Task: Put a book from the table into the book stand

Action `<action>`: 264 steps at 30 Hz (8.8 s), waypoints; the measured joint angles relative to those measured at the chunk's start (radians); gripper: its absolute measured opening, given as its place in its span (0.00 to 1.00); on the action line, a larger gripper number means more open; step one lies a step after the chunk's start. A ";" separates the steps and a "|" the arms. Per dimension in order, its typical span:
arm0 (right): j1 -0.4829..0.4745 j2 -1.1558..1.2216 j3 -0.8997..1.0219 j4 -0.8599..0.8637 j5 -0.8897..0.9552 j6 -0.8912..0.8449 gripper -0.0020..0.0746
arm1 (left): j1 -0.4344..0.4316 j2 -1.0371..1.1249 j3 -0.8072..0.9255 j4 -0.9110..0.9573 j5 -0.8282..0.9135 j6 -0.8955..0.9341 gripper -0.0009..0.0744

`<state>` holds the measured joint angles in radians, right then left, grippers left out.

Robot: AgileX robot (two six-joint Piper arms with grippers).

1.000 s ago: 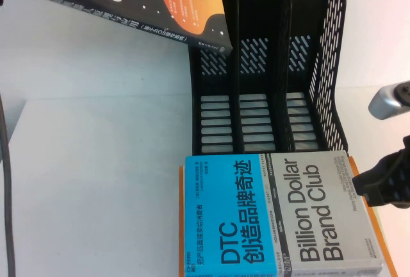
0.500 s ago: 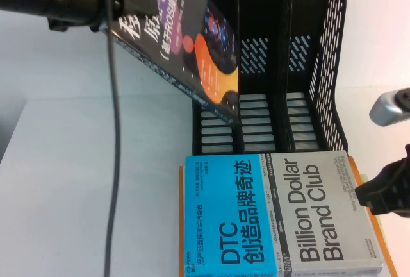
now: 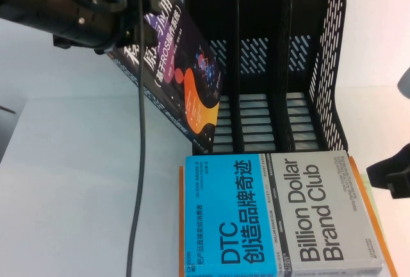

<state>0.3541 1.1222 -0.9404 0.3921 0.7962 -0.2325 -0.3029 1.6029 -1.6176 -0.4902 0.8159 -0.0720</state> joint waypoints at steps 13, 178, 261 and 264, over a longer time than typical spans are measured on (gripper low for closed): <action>0.000 -0.008 -0.012 -0.005 0.059 0.022 0.02 | -0.093 0.070 -0.006 0.197 -0.157 -0.125 0.16; 0.000 -0.996 0.627 -0.450 -0.175 0.418 0.02 | 0.249 -1.611 1.639 0.617 -0.530 -0.292 0.01; -0.352 -1.135 0.963 -0.493 -0.459 0.418 0.02 | 0.200 -1.612 1.636 0.534 -0.497 -0.090 0.01; -0.357 -1.135 0.962 -0.476 -0.451 0.378 0.02 | 0.200 -1.612 1.636 0.534 -0.497 -0.090 0.01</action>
<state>-0.0025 -0.0130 0.0213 -0.0840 0.3449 0.1453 -0.1029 -0.0092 0.0181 0.0437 0.3192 -0.1618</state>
